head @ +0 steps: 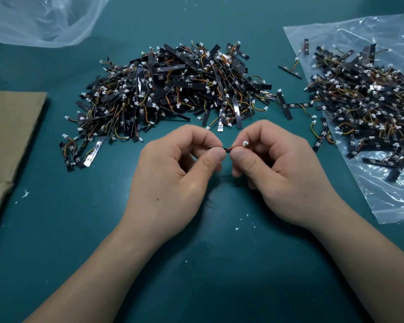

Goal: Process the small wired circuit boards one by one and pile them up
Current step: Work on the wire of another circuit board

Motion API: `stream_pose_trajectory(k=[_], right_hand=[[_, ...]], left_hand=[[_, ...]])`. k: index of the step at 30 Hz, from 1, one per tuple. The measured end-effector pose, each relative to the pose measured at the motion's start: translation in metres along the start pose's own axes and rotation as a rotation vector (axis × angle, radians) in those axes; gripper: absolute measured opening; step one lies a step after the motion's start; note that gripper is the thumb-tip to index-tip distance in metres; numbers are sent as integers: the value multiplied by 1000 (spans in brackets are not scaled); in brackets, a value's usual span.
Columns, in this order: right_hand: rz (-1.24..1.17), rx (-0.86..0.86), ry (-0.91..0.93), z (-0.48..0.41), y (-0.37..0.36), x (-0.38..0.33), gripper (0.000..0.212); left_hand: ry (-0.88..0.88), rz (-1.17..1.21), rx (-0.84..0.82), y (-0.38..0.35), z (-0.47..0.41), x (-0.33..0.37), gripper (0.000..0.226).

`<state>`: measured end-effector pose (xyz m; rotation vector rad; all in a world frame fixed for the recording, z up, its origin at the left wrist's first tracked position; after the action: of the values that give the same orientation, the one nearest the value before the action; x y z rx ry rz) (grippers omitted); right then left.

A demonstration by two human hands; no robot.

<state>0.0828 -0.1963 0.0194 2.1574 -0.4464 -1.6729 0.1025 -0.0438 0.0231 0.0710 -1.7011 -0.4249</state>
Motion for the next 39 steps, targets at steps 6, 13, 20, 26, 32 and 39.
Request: stream_pose_trajectory(k=[6, 13, 20, 26, 32, 39], right_hand=[[-1, 9, 15, -1, 1, -2, 9], [-3, 53, 29, 0, 4, -4, 9], [9, 26, 10, 1, 2, -3, 8], [29, 29, 25, 2, 2, -4, 14], [49, 19, 11, 3, 1, -3, 29], [4, 48, 31, 2, 6, -2, 52]], left_hand=[[2, 7, -10, -1, 0, 1, 8], [11, 48, 1, -1, 1, -2, 6], [-24, 10, -5, -2, 1, 0, 10], [-15, 18, -13, -1, 0, -2, 10], [-30, 47, 41, 4, 1, 2, 9], [-77, -344, 143, 9, 0, 1, 21]])
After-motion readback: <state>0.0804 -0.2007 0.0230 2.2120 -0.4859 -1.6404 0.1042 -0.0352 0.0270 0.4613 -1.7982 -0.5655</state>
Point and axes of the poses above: each hand's wrist, its own z-axis away from the middle knuckle, its own y-axis out of the back of the hand, x = y × z, the point moved 10 cm from there along -z, towards the middle knuckle, and after that the axes turned 3 degrees about y, right-handed, at the moved point
